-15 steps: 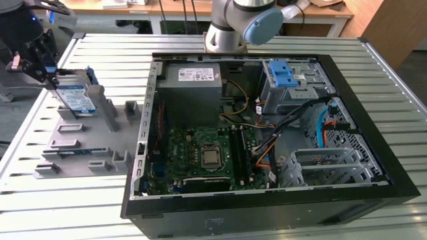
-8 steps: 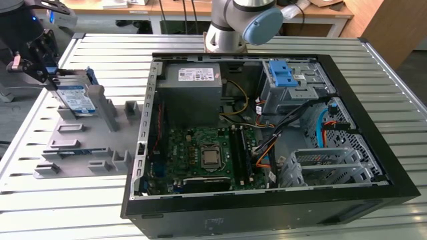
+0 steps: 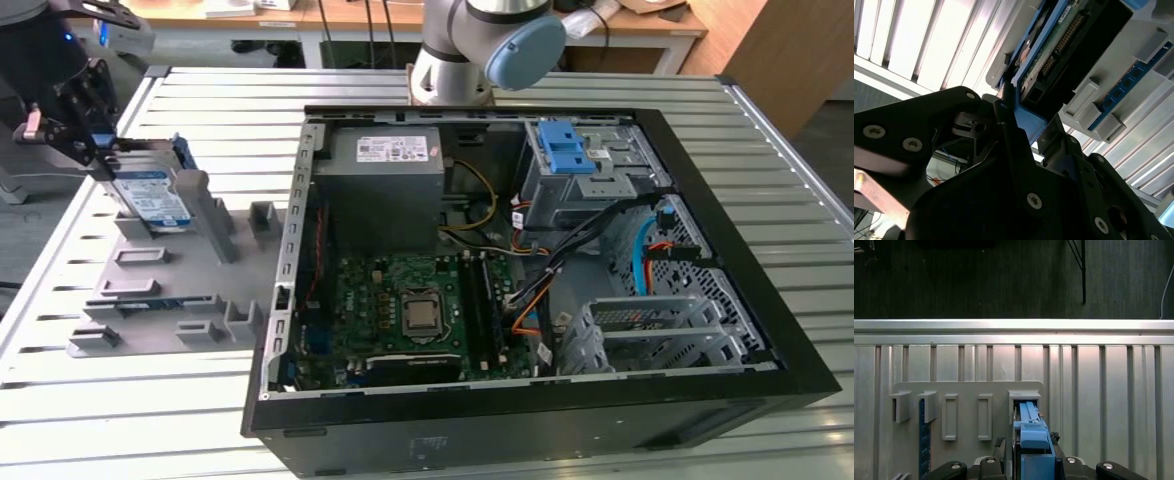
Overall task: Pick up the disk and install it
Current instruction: 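Pick up the disk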
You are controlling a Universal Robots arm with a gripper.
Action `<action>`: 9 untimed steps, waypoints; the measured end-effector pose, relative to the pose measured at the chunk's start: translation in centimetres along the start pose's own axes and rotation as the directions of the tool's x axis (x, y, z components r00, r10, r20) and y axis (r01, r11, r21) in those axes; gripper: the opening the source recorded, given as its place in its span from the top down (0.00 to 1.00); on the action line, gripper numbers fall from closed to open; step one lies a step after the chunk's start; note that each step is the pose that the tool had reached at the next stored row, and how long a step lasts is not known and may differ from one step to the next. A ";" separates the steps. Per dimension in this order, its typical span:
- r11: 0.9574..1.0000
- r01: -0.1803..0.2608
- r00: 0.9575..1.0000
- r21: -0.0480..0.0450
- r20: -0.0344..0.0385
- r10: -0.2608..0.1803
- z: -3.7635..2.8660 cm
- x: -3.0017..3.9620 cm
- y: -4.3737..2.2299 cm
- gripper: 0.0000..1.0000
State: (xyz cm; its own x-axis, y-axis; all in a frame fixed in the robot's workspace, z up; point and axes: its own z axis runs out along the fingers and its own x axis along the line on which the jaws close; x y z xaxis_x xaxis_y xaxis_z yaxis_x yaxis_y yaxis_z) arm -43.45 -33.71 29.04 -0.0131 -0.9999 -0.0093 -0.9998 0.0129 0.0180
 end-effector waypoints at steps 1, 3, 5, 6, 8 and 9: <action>1.000 0.000 1.000 0.000 0.000 0.000 0.00 -0.04 0.00 0.55; 1.000 0.000 1.000 0.000 -0.002 0.000 0.00 -0.14 0.00 0.55; 1.000 0.000 1.000 0.000 -0.004 0.000 0.00 -0.14 0.00 0.55; 1.000 0.000 1.000 0.000 -0.004 0.000 0.00 -0.14 0.00 0.55; 1.000 0.000 1.000 0.000 -0.004 0.000 0.00 -0.15 0.00 0.55; 1.000 0.000 1.000 0.000 -0.005 0.000 -0.01 -0.15 0.00 0.54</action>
State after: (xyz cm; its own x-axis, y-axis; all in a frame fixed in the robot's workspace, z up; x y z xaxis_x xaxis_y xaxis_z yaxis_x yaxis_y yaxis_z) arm -43.45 -33.57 29.05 -0.0130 -0.9999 -0.0048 -0.9998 0.0129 0.0181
